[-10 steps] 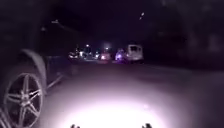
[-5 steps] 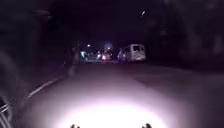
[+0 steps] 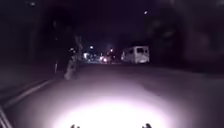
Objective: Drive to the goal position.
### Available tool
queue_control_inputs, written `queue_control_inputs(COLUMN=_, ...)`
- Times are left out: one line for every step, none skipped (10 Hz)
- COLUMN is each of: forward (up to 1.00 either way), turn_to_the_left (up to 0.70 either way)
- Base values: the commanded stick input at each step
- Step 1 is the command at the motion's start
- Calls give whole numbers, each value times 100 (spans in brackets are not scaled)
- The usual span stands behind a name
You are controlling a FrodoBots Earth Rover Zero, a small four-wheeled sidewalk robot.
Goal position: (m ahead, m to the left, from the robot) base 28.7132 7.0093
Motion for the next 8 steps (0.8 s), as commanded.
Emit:
queue_control_inputs(forward=85, turn_to_the_left=0)
queue_control_inputs(forward=85, turn_to_the_left=0)
queue_control_inputs(forward=85, turn_to_the_left=0)
queue_control_inputs(forward=85, turn_to_the_left=0)
queue_control_inputs(forward=85, turn_to_the_left=0)
queue_control_inputs(forward=85, turn_to_the_left=0)
queue_control_inputs(forward=85, turn_to_the_left=0)
queue_control_inputs(forward=85, turn_to_the_left=-8)
